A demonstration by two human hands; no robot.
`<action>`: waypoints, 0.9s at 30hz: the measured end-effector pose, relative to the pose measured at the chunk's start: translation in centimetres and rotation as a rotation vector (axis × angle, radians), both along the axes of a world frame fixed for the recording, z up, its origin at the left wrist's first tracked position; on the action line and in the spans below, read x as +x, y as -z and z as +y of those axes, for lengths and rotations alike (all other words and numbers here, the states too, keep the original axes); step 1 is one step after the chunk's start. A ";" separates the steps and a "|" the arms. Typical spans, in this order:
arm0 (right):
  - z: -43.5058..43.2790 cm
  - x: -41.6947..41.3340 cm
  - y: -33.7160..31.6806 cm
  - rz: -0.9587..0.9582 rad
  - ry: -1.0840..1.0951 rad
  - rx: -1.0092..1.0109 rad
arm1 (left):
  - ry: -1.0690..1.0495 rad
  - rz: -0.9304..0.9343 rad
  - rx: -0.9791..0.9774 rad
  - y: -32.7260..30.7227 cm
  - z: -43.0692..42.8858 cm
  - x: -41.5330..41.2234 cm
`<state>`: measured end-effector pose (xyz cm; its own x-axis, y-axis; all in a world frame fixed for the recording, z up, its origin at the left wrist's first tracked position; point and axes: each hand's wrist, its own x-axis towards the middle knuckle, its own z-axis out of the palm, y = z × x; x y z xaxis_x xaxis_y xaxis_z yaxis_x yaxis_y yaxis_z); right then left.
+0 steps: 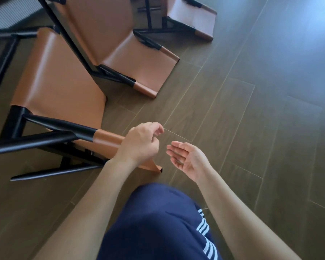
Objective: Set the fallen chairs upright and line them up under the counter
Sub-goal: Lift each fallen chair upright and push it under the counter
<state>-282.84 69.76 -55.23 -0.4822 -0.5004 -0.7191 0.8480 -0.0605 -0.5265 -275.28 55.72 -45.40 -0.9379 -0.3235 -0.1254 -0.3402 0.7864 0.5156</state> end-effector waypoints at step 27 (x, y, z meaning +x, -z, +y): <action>-5.0 2.2 13.4 -0.357 0.101 0.108 | 0.758 -0.834 -1.045 9.6 3.9 -3.5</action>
